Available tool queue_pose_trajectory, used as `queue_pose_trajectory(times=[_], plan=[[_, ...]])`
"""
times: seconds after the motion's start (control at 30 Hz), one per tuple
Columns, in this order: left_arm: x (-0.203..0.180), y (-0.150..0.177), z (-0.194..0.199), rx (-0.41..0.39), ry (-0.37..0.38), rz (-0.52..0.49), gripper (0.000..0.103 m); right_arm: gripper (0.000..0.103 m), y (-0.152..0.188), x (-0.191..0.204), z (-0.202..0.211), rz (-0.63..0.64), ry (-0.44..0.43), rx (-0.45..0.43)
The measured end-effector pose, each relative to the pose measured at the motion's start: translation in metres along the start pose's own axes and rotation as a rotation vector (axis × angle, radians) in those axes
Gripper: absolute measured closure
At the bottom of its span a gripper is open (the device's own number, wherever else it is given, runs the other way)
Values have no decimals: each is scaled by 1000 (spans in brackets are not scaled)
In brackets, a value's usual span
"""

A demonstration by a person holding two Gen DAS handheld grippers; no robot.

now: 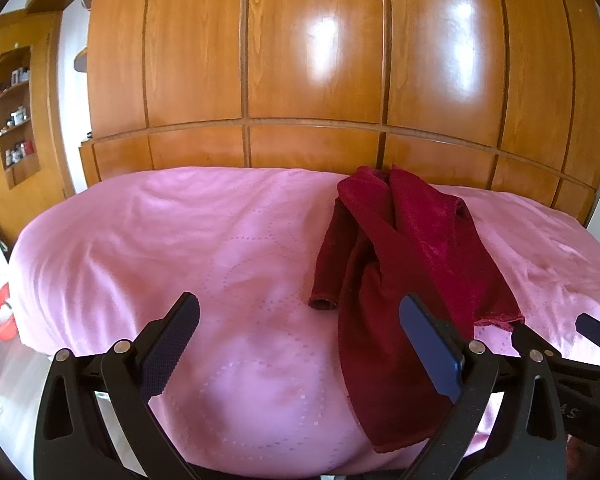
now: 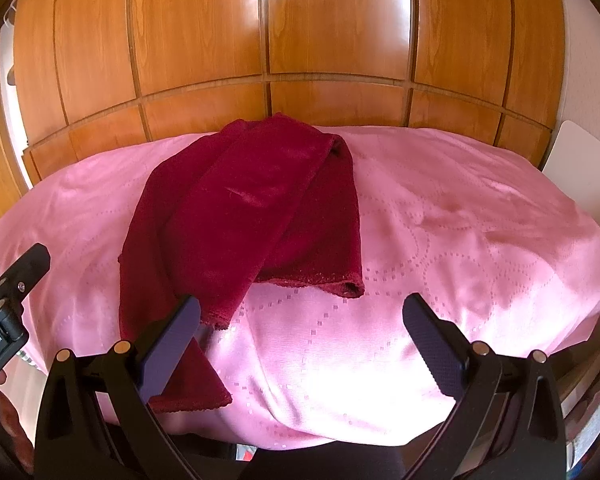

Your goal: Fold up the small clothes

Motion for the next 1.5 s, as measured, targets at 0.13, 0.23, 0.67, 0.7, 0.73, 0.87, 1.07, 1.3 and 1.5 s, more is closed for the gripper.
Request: queue_pose_trajectory(times=[0.13,0.23,0.67,0.7,0.73,0.87,1.07,1.3,1.5], plan=[[0,-1,0,-2,6,-2,4,2,0,1,0,5,2,4],[-2,-1,2,-7,12,-5,4,2,1,0,0,3,3,5],[-6,-2,4,-10,17,-8,4,2,1,-2,-4,-3,11,24],[-5,-2,3,-10,18,-8,4,2,1,-1,-4,-2,11,26],[-6,-3,4,-12,19,-9,4,2,1,-1,-4,-2,11,25],[-5,-2,5,-18,22,-10,4,2,1,-2,-4,-3,12,21],[-5,-3,5,-18,30,-7,4,2,2,-3,-5,-3,13,23],[-4,-2,2,-6,30,1,4,2,4,-6,-10,-7,18,39],[-3,-1,-8,30,8,-6,4,2,4,-16,-17,-21,33,53]])
Point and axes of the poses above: each gripper's, at about its wrist camera, not at the fingertips, and z roughly against the way its jaws point, x to its left, y to its underside, the point moved 10 cm from there along -z, roughly the way its jaws point, and after that the axes turned 5 degrees about -z, right-handed, at the moved point
